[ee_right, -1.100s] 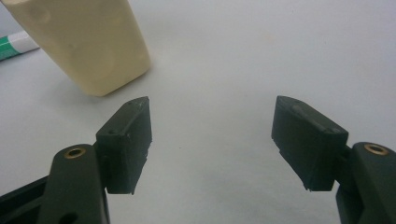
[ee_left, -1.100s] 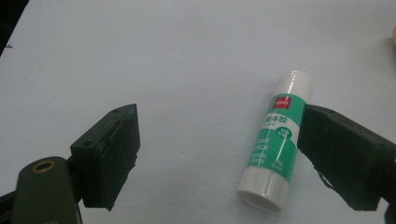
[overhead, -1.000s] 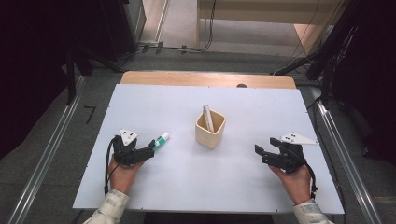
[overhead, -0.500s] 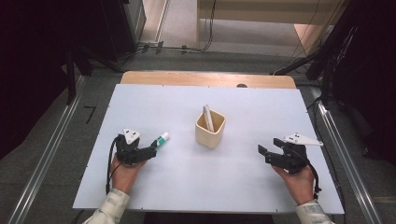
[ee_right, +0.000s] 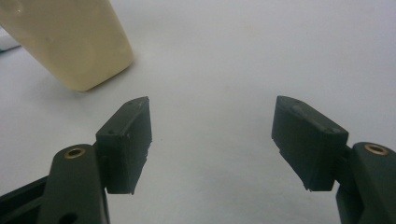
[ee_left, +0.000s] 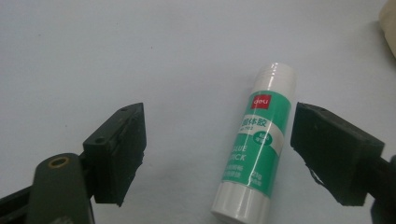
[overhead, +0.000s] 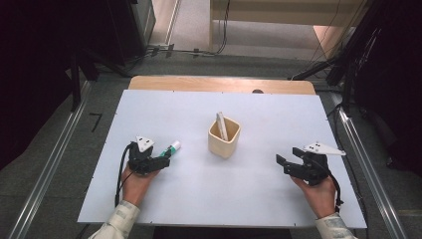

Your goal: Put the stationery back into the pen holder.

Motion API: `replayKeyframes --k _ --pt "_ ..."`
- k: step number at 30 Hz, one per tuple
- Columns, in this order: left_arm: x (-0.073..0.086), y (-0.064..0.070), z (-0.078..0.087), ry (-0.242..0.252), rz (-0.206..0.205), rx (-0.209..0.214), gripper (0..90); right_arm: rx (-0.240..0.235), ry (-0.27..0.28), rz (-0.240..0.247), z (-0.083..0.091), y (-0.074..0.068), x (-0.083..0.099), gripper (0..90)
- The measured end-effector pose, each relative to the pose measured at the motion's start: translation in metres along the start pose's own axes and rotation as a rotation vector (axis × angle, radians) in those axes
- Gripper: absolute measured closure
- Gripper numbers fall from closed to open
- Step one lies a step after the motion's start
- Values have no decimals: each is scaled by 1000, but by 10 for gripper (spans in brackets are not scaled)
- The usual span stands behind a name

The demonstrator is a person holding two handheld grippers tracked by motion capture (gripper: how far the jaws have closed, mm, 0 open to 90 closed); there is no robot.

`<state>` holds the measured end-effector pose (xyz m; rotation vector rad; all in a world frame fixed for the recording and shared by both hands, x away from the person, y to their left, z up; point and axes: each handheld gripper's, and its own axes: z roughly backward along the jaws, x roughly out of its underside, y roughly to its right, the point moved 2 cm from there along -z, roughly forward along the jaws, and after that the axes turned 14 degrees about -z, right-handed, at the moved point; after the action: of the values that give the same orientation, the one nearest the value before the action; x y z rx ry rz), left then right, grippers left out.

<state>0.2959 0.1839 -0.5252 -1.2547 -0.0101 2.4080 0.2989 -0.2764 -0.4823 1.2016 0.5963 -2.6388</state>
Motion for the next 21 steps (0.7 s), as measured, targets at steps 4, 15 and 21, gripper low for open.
replayKeyframes --k 4,15,21 --pt "-1 2 -3 -3 -1 11 209 1 3 -1 0 1 0 271" --pt "-3 5 -8 -13 -24 25 242 -6 0 -4 0 2 0 271" --pt "-3 8 -10 -20 -33 35 252 -8 -2 -3 -1 2 0 271"
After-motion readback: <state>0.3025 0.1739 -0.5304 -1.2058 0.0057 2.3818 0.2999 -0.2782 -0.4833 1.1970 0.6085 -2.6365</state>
